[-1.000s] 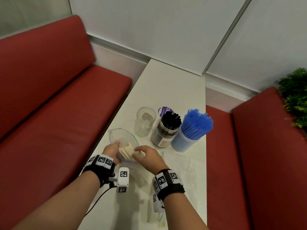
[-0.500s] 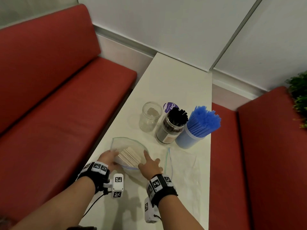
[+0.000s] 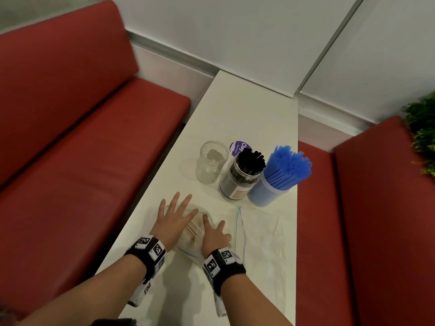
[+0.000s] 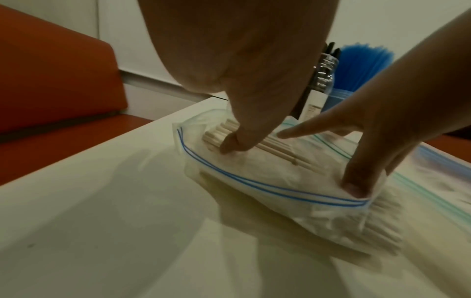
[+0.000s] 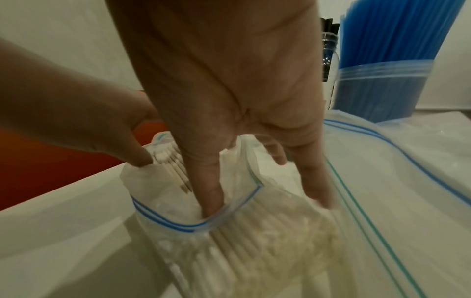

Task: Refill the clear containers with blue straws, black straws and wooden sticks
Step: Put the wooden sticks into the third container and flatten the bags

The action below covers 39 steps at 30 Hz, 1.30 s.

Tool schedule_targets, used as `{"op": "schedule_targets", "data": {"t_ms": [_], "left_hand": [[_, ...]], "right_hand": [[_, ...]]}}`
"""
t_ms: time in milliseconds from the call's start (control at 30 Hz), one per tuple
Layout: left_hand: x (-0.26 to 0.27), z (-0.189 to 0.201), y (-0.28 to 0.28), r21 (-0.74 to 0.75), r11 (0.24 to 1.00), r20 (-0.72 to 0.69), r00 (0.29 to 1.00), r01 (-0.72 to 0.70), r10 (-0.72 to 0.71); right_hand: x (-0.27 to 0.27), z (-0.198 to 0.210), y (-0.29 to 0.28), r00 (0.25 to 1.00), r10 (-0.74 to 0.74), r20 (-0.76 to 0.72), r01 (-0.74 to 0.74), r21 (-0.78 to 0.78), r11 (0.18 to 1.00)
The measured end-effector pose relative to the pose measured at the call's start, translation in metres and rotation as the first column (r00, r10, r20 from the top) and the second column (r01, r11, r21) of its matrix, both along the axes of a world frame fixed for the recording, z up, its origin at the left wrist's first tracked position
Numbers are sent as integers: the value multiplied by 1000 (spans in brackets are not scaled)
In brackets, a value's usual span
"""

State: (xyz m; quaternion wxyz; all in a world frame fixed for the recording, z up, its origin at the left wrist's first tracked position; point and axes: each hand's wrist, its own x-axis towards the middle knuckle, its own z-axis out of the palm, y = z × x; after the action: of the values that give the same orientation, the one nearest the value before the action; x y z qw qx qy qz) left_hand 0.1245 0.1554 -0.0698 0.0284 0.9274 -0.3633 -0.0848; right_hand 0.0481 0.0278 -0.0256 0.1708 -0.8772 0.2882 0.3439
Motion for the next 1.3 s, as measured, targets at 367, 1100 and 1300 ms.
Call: {"op": "schedule_targets", "data": {"t_ms": [367,1100,1300], "left_hand": [[-4,-4,-5,59,980,-219,960,190,-173],[-15,-1,-9,116,993,-208,978,36,-11],[-15,-1,-9,95,995,-275,961,32,-5]], "right_hand": [[-16,-19,-2,982,-16,187,-3,101,995],[-38,-42,-20,525,-747,409,631,401,664],[-42,-49,-35,347,-915,207,707,583,401]]}}
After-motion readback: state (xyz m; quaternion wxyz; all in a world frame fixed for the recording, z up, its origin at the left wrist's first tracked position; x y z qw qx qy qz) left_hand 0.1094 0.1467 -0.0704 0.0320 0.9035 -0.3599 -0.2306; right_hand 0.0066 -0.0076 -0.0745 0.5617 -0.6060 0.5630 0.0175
